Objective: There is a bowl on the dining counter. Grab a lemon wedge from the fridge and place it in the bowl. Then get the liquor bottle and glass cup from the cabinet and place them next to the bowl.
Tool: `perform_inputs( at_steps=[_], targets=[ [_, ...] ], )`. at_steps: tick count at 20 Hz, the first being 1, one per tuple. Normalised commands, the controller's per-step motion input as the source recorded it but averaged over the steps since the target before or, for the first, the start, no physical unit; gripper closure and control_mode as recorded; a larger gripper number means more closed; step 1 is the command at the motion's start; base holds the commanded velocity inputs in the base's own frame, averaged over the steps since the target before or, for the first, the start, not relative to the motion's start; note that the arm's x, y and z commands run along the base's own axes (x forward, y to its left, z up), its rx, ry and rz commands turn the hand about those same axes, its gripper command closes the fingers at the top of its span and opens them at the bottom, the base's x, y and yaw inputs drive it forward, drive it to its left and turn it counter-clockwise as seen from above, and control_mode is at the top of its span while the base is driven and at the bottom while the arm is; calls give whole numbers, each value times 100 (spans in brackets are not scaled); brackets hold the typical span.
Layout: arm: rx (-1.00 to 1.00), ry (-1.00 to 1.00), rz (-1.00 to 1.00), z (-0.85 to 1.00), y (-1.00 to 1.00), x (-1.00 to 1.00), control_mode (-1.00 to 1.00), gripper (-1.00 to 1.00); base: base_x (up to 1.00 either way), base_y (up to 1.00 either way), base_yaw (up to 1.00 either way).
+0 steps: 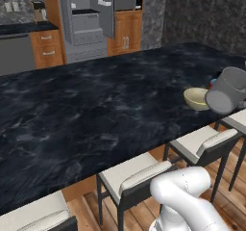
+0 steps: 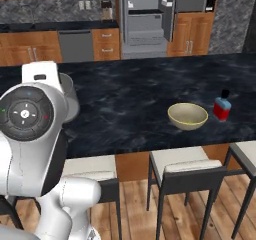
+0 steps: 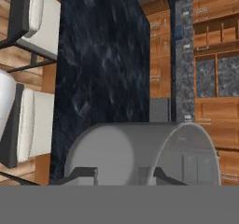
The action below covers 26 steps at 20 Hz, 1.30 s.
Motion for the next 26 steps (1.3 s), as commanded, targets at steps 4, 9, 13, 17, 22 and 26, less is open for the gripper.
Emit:
perform_inputs(
  at_steps=[4,9,13,17,22,26],
  targets=[
    [0,0,0,0,0,0,100,100,92,-53,-2],
    [0,5,0,-11,-22,80,-100,100,19,-10,0],
    [0,15,0,-18,-20,100,-100,100,0,0,0],
    [0,16,1,-34,-18,100,-100,100,0,0,0],
    [-2,15,8,-59,-22,88,-100,100,0,0,0],
    [-3,11,12,-71,-32,76,-100,100,0,0,0]
  ],
)
